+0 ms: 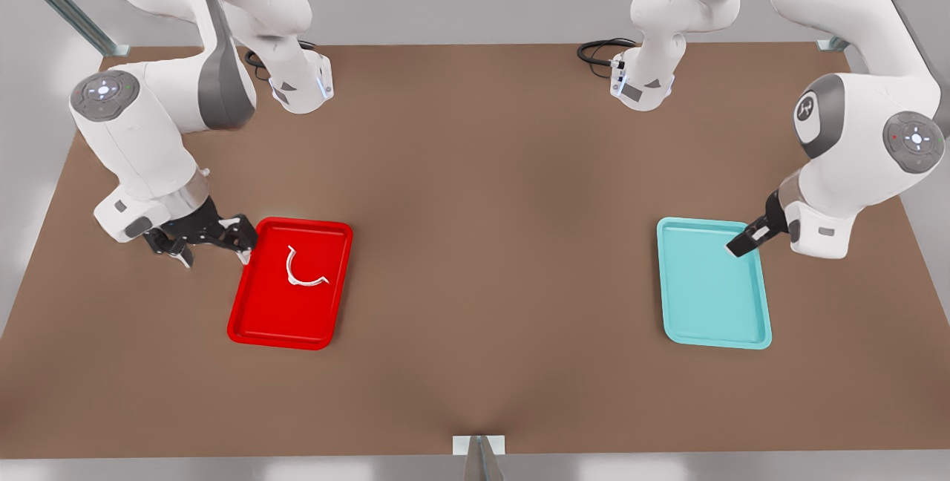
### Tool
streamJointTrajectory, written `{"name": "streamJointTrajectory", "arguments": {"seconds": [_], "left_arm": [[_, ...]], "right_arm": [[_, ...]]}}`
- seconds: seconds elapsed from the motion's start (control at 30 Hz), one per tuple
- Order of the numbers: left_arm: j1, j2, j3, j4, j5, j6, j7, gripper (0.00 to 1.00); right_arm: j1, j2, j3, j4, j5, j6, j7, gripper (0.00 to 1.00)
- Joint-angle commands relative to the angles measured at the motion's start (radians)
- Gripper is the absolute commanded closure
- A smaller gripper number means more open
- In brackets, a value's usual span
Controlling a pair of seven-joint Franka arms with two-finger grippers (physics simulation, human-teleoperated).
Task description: Take the drainage pipe clamp from the left arm, pass it to the right arm, and place it in the plate on the right side
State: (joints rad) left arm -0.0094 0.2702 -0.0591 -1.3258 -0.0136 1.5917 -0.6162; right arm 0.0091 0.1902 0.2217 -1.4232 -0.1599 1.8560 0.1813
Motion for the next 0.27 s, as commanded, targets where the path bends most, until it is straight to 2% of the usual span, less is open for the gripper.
{"name": "streamJointTrajectory", "arguments": {"seconds": [0.0, 0.03, 0.23], "left_arm": [[0.000, 0.014, -0.001, 0.019, 0.001, -0.018, 0.625, 0.00], [-0.001, 0.014, -0.001, 0.020, 0.001, -0.016, 0.625, 0.00], [-0.007, 0.015, 0.001, 0.022, 0.001, -0.009, 0.627, 0.00]], "right_arm": [[0.071, -0.008, -0.101, 0.009, 0.048, -0.248, -0.118, 0.00], [0.060, 0.003, -0.102, 0.095, 0.045, -0.306, -0.118, 0.00], [0.052, 0.020, -0.093, 0.087, 0.048, -0.305, -0.094, 0.00]]}}
